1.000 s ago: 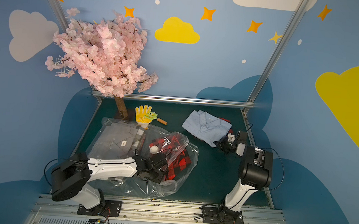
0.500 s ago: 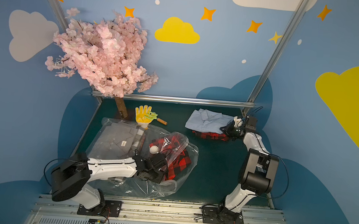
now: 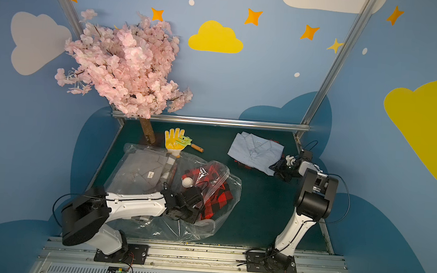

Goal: Take the shirt out of the vacuum bag
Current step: Adjust the shirt at the center of the board.

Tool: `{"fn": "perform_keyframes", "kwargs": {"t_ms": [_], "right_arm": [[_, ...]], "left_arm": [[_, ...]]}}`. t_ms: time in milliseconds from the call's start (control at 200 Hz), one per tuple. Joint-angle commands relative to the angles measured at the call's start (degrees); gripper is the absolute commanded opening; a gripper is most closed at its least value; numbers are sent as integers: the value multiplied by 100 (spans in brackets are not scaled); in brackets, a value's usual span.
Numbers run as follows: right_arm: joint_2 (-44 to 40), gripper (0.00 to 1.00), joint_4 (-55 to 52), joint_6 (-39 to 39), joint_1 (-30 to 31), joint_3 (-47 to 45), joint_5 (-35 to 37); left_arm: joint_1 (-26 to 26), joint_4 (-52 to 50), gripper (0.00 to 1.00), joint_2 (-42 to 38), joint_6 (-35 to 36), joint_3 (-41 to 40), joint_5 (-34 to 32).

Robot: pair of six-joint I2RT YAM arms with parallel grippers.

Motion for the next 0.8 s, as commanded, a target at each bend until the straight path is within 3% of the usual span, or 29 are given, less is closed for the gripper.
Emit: {"fn": "perform_keyframes", "kwargs": {"t_ms": [0,210,345,480,591,721,796], "right_arm": [[-784,69,14,55,-49,-458,139],[-2564,73,419,672,161,-1855,-334],[-3424,72,553,958,839,-2597,-783],[-4013,69,1674,1847,1661,-3670,-1316],[-4081,70,2735,2430,2314,-4337,-989],[-3585,70,3074,2665,2789,-4477,-805],[-3308,70,3855,3050,3117,-4753,-830]], "left_arm": [[-11,-281,3,-153,73,61,172],[-12,-406,3,-203,148,258,184],[-51,-400,3,-224,164,367,231],[-64,-322,4,-298,150,390,246],[-71,-214,4,-357,139,369,285],[-76,-186,4,-375,150,373,310],[-82,-148,4,-423,115,306,316]]}}
